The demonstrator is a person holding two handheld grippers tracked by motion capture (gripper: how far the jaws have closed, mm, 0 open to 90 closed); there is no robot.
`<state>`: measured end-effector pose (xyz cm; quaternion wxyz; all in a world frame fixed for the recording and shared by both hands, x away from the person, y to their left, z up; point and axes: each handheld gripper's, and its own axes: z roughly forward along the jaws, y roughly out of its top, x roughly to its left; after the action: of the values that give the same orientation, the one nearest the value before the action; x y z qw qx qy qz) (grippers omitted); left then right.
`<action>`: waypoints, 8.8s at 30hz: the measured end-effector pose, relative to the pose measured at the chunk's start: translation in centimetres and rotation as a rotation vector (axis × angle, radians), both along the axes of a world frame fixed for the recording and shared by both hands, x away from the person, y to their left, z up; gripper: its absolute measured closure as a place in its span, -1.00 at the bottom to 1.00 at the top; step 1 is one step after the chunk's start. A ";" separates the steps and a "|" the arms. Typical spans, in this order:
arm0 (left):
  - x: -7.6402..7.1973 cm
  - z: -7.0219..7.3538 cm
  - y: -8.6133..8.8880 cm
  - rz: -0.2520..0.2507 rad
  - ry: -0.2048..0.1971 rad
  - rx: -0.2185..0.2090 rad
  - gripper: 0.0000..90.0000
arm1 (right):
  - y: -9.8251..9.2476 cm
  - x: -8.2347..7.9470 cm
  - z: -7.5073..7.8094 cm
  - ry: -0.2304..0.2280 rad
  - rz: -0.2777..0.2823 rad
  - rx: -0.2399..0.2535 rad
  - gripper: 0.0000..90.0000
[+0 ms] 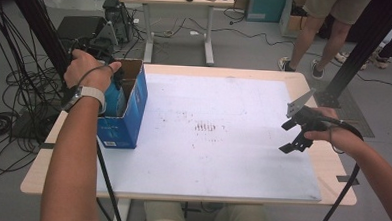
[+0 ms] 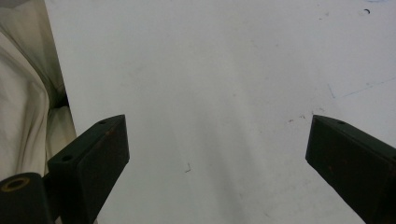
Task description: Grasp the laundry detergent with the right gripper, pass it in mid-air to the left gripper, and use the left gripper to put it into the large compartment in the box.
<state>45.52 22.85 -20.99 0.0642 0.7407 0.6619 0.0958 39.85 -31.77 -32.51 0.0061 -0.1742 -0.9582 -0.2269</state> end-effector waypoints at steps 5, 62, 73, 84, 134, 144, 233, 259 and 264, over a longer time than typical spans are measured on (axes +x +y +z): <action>0.0 -1.0 0.1 -0.005 0.007 0.004 -0.17 | 0.1 0.0 -0.1 0.003 0.001 -0.003 -0.87; 0.4 -5.6 -0.2 -0.004 0.021 0.011 -0.17 | 0.0 0.2 -0.5 0.015 -0.010 -0.003 -0.87; 0.3 -5.6 -0.1 -0.003 0.023 0.013 -0.17 | 0.1 0.2 -0.6 0.013 -0.002 -0.004 -0.87; 0.3 -5.7 -0.1 -0.001 0.012 0.015 -0.17 | 0.1 0.1 -0.5 0.013 -0.005 -0.004 -0.87; 0.0 -5.6 -0.1 0.004 0.015 0.009 -0.17 | 0.1 0.2 -0.5 0.007 0.004 0.003 -0.86; 0.0 -5.6 -0.1 0.004 0.013 0.010 -0.17 | 0.0 0.2 -0.5 0.007 0.004 0.004 -0.86; -0.3 -5.7 0.0 0.008 -0.002 0.008 -0.17 | 0.1 0.0 -0.5 0.014 0.003 -0.003 -0.86; -0.2 -5.7 0.1 0.000 -0.009 0.002 -0.17 | 0.3 0.0 -0.6 0.016 0.013 -0.010 -0.86; -0.2 -5.7 0.1 -0.003 -0.019 -0.005 -0.18 | 0.4 0.0 -0.6 0.021 0.011 -0.015 -0.86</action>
<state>45.29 22.97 -26.72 0.0724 0.7406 0.6604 0.1009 39.86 -31.38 -33.14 0.0162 -0.1711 -0.9607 -0.2178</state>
